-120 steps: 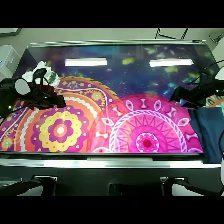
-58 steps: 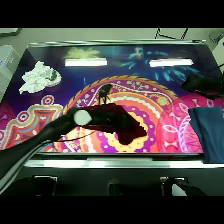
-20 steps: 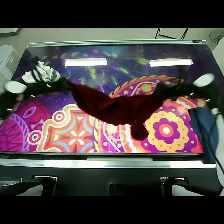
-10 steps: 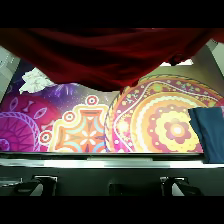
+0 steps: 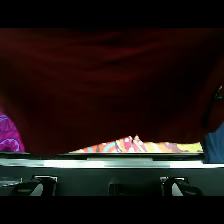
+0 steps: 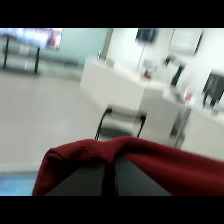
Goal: Fold the clothes and pants, and hang the long-sleeved shirts on hangers.
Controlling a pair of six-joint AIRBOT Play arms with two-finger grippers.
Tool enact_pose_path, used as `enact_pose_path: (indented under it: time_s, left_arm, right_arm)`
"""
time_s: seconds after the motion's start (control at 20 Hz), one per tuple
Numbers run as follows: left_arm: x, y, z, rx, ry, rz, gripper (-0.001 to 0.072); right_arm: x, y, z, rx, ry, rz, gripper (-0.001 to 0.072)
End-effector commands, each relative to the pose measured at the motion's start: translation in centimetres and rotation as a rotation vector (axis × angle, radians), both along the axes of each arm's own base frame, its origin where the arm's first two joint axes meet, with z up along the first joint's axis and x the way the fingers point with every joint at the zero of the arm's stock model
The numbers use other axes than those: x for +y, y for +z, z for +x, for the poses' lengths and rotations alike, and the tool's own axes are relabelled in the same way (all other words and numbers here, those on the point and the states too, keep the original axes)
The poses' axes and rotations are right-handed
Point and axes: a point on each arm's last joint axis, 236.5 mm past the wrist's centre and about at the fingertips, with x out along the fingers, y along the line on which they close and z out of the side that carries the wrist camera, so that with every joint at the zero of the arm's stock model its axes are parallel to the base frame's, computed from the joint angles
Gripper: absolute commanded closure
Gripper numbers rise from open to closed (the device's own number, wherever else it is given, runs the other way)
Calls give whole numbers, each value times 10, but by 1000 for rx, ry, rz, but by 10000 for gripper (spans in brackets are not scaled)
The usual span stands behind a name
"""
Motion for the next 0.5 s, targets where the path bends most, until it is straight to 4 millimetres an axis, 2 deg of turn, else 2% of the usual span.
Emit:
enact_pose_path:
  time_s: [0.0,0.15,0.2,0.25,0.35,0.45]
  left_arm:
    - [-3,-160,80,412,-30,48,684]
    - [6,-326,140,730,9,0,684]
    - [4,-368,150,818,6,-20,684]
    - [0,-404,158,899,-3,-64,683]
    - [-17,-449,168,1016,-29,-238,683]
    - [-34,-472,169,1099,-64,-385,683]
  right_arm:
    - [-22,-112,76,341,5,-12,671]
    - [-45,-259,170,637,-9,122,671]
    - [-45,-304,192,730,-35,265,671]
    - [-38,-342,204,823,-51,411,671]
    - [-13,-406,210,1004,-19,592,671]
    - [14,-449,203,1137,38,630,671]
